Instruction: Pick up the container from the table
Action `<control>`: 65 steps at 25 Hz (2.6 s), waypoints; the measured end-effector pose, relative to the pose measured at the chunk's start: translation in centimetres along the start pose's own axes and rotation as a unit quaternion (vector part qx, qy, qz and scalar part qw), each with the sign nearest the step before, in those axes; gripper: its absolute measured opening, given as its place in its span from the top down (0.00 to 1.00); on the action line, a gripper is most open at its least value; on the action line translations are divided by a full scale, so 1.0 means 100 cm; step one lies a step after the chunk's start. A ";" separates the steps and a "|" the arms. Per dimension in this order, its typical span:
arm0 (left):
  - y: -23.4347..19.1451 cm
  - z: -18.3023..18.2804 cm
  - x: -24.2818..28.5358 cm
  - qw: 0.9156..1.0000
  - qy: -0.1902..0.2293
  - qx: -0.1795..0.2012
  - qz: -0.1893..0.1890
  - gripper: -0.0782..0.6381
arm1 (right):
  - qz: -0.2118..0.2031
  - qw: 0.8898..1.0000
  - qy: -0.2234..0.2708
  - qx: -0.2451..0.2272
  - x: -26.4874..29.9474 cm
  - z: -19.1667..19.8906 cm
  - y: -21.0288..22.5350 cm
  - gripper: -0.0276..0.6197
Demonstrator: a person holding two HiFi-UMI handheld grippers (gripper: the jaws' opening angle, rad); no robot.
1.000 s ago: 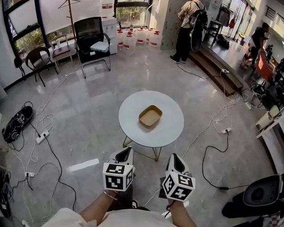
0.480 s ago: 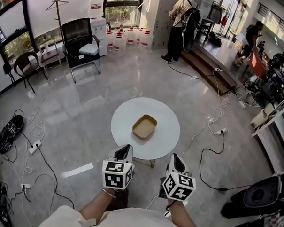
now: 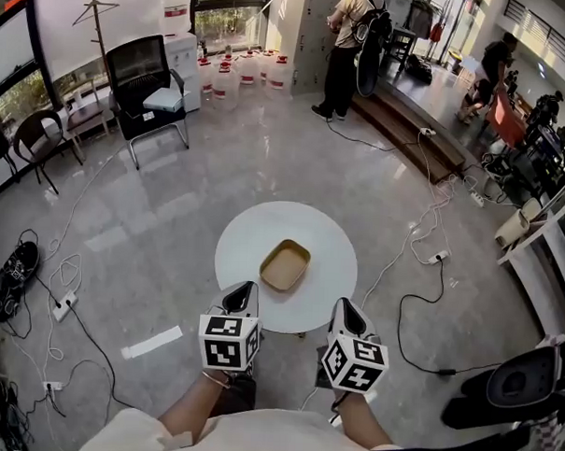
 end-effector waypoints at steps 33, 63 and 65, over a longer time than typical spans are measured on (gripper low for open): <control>-0.055 -0.045 0.127 0.997 -0.019 0.035 0.067 0.87 | 0.055 0.998 0.015 0.024 0.108 -0.045 -0.006 0.92; -0.045 0.024 0.113 0.992 -0.121 -0.013 -0.035 0.87 | 0.014 0.993 -0.116 0.015 0.146 -0.004 0.036 0.92; -0.047 0.032 0.113 0.991 -0.131 -0.014 -0.036 0.87 | 0.017 0.992 -0.123 0.016 0.147 0.003 0.036 0.92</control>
Point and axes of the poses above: the fingertips, and each gripper's own axes: x forward along the fingers, y to its right, z out of its underside, the point moved 7 cm from there along -x, backward along the fingers, and after that the axes turned 11 degrees about x, right-handed, at the moved point
